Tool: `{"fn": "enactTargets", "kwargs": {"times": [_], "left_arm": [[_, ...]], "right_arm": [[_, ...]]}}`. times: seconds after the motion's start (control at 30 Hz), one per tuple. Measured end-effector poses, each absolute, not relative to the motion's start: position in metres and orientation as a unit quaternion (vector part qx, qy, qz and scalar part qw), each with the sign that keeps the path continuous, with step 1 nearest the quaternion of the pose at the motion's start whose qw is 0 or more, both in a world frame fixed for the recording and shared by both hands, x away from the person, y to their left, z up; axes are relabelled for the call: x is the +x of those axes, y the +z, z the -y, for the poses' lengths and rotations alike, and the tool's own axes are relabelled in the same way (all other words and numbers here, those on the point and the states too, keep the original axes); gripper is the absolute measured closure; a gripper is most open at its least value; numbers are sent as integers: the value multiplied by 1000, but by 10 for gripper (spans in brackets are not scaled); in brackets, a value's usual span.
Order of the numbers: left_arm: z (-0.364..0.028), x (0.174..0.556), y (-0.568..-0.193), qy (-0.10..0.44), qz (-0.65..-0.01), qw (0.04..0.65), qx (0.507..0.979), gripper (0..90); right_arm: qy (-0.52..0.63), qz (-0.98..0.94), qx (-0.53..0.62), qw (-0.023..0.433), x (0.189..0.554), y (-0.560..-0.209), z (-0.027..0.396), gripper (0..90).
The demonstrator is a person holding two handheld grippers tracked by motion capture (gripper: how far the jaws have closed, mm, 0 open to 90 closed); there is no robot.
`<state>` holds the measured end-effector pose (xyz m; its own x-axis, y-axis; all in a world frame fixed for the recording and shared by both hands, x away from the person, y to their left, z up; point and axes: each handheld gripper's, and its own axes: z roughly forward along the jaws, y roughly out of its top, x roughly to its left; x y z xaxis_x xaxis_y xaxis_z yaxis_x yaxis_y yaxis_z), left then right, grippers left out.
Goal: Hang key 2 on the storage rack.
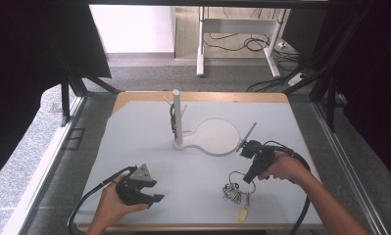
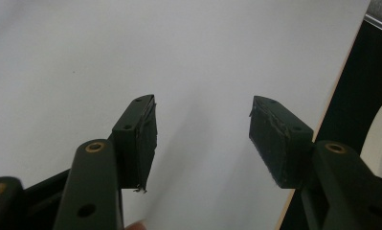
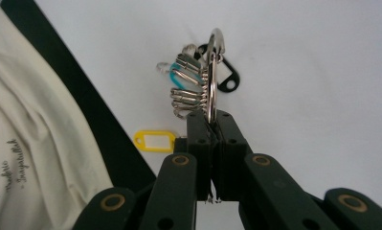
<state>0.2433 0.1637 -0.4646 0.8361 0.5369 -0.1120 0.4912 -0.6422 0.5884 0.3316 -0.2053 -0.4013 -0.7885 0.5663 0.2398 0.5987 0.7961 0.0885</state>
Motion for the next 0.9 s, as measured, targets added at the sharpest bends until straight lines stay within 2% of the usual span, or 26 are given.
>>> {"fn": "enactTargets", "kwargs": {"times": [0.37, 0.9], "left_arm": [[-163, 244, -465, 37, -285, 314, 905, 434], [-163, 244, -466, 37, -285, 313, 905, 438]], "right_arm": [[-86, 941, -323, 54, 346, -361, 212, 869], [-90, 939, -328, 39, 371, -325, 202, 869]]}}
